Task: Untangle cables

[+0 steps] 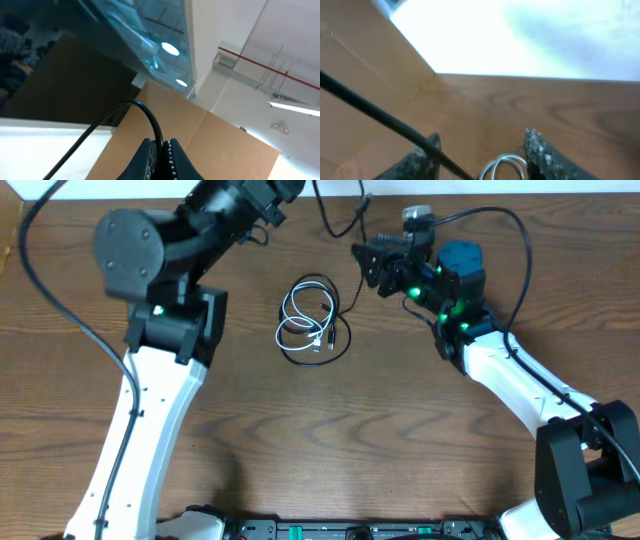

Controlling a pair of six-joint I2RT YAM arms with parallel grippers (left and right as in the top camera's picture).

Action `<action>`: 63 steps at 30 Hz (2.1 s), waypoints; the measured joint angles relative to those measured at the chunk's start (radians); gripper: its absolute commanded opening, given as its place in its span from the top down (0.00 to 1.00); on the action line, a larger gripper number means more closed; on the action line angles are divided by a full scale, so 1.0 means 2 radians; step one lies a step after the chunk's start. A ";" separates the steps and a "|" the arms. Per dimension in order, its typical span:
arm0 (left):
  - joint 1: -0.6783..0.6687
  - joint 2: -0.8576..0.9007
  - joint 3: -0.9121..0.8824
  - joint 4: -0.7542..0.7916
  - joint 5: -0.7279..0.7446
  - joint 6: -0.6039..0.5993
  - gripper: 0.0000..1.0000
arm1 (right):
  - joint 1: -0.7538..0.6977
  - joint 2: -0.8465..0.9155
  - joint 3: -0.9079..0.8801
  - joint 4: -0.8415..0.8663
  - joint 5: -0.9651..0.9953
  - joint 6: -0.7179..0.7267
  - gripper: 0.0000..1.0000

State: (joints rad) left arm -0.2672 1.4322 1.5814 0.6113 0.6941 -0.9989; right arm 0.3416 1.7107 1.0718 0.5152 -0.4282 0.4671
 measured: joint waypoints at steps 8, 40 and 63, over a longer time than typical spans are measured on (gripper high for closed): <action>0.000 -0.023 0.000 0.001 -0.011 0.000 0.93 | -0.026 0.000 0.000 0.020 0.006 0.045 0.88; 0.017 0.037 0.008 -0.359 0.084 0.249 0.93 | -0.096 -0.097 0.009 -0.236 -0.084 -0.135 0.17; 0.017 0.028 0.008 -0.197 0.195 -0.016 0.93 | -0.040 -0.073 0.009 -0.074 -0.127 -0.088 0.45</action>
State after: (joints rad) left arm -0.2325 1.4887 1.5974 0.2176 1.0847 -1.0317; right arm 0.2611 1.5639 1.0893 0.3676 -0.6827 0.2905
